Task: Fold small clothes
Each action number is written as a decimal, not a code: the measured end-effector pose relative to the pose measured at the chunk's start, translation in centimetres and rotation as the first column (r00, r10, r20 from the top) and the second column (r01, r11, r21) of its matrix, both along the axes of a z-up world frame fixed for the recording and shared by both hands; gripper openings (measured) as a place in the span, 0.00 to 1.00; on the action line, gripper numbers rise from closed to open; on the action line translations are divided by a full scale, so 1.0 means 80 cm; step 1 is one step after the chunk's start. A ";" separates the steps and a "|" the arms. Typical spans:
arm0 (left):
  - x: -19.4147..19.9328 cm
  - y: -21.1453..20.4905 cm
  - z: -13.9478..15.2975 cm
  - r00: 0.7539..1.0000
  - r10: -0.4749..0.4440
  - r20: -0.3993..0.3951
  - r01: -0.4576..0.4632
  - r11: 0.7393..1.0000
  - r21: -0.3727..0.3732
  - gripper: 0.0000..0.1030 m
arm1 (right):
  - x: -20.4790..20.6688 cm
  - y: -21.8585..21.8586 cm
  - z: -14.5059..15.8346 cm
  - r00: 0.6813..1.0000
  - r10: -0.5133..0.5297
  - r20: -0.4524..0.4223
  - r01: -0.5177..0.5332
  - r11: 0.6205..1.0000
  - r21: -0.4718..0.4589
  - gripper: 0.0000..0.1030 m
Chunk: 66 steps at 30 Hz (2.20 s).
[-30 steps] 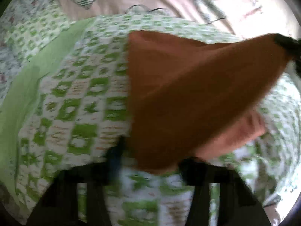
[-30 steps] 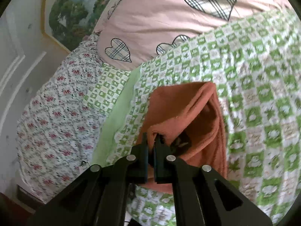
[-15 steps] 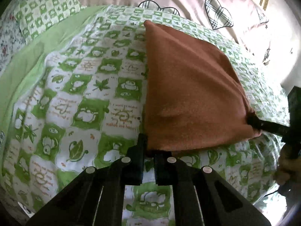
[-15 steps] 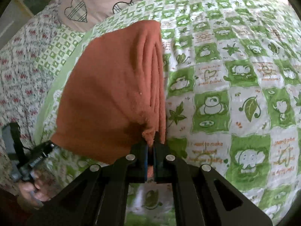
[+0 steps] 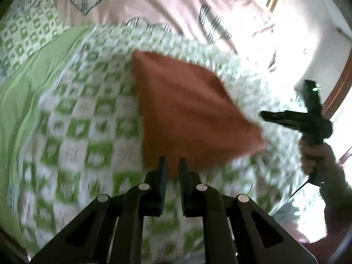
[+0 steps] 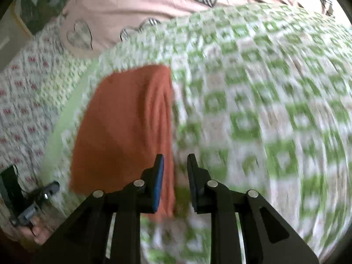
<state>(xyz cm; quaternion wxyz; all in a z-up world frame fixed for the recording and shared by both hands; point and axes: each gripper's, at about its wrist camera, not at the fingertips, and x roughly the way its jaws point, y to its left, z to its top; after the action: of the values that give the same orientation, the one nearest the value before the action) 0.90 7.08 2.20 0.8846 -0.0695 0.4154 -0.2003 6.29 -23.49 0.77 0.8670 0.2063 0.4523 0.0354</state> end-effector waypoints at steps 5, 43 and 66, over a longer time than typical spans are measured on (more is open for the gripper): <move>0.056 -0.019 -0.002 1.000 -0.029 0.000 0.029 0.997 -0.067 0.12 | 0.096 0.013 -0.007 0.999 0.046 0.016 -0.047 0.996 0.076 0.45; 0.036 -0.032 -0.068 0.987 -0.088 -0.136 0.089 0.996 0.003 0.12 | 0.007 0.063 -0.021 0.992 0.126 0.014 -0.125 0.991 -0.057 0.05; -0.011 -0.012 -0.070 0.989 -0.022 -0.145 0.032 0.997 0.066 0.23 | -0.071 0.058 -0.041 0.996 0.083 -0.042 -0.085 0.994 -0.069 0.05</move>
<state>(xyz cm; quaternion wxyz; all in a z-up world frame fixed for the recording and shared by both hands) 0.01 6.11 -3.39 0.8513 -0.0481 0.4857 -0.1925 0.58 -18.84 -2.49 0.8625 0.1571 0.4783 0.0519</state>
